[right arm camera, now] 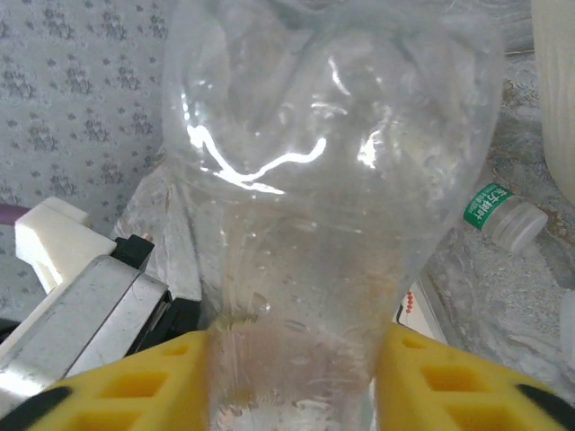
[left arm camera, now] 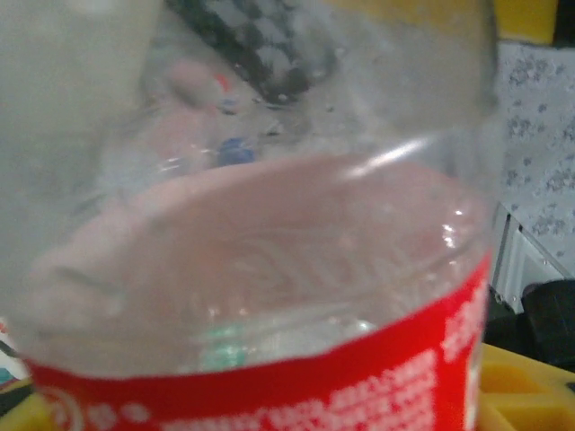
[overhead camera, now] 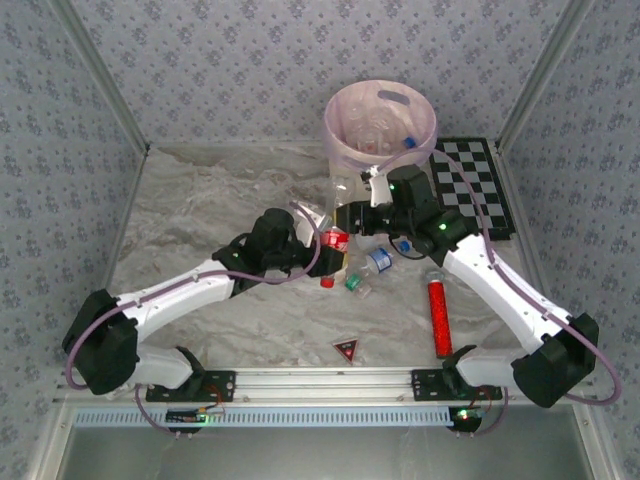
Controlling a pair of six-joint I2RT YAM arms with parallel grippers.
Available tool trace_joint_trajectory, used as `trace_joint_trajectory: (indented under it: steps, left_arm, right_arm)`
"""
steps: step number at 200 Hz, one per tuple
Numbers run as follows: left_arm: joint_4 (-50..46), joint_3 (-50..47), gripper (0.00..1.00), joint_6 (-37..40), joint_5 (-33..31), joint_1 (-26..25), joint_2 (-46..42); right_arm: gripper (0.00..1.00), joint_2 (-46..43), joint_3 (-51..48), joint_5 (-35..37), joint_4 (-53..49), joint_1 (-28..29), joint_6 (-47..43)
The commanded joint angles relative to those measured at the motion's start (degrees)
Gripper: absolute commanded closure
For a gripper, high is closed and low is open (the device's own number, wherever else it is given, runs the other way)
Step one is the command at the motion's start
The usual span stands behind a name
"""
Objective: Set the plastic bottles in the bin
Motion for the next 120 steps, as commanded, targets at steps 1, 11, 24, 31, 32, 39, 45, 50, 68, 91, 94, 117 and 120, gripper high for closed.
trace_joint_trajectory:
  steps: [1, 11, 24, 31, 32, 39, 45, 50, 68, 91, 94, 117, 120]
  left_arm:
    - [-1.6, 2.0, 0.49, 3.4, -1.6, -0.2, -0.4]
    - [-3.1, 2.5, 0.49, 4.4, -2.7, -0.2, -0.3]
    - [-5.3, 3.1, 0.50, 6.1, -4.1, -0.4, -0.1]
    - [-5.6, 3.0, 0.51, 7.8, -4.2, -0.5, -0.1]
    - [-5.7, 3.0, 0.51, 8.0, -4.2, -0.5, -0.1]
    - [-5.9, 2.7, 0.51, 10.1, -4.1, -0.8, -0.2]
    - [-5.8, 2.3, 0.51, 12.2, -4.1, -1.2, -0.3]
    - [-5.8, 2.1, 0.51, 13.9, -4.1, -1.4, -0.3]
    - [-6.0, 1.5, 0.51, 18.0, -4.2, -1.7, -0.3]
    - [-5.4, 1.6, 0.51, 19.7, -4.5, -1.7, -0.5]
    - [-5.3, 1.7, 0.51, 19.7, -4.4, -1.7, -0.5]
    - [-4.8, 1.9, 0.51, 20.0, -4.6, -1.7, -0.7]
    - [-4.7, 2.0, 0.51, 20.1, -4.6, -1.7, -0.7]
  right_arm:
    - [0.20, 0.6, 4.5, 1.0, -4.4, -0.4, -4.5]
    - [0.10, 0.6, 6.5, 3.5, -8.0, -1.5, -6.0]
    - [0.05, 0.4, 8.2, 2.9, -9.6, -4.0, -6.4]
    - [0.04, 0.5, 9.0, 1.4, -10.1, -5.6, -6.2]
    - [0.04, 0.5, 9.2, 1.2, -10.2, -5.8, -6.2]
    - [0.04, 1.0, 10.2, -0.2, -10.3, -6.7, -6.1]
    - [0.03, 1.4, 11.2, -1.6, -10.3, -7.4, -6.1]
    - [0.00, 1.8, 11.9, -3.0, -10.4, -7.7, -6.2]
    - [0.00, 4.3, 14.4, -9.2, -12.3, -7.8, -6.3]
    - [0.00, 6.6, 15.4, -11.9, -12.7, -7.7, -5.0]
    - [0.00, 6.9, 15.4, -11.9, -12.7, -7.6, -4.9]
    - [0.03, 7.6, 15.4, -10.6, -13.2, -7.4, -4.9]
    - [0.05, 7.6, 15.3, -10.6, -13.2, -7.4, -4.9]
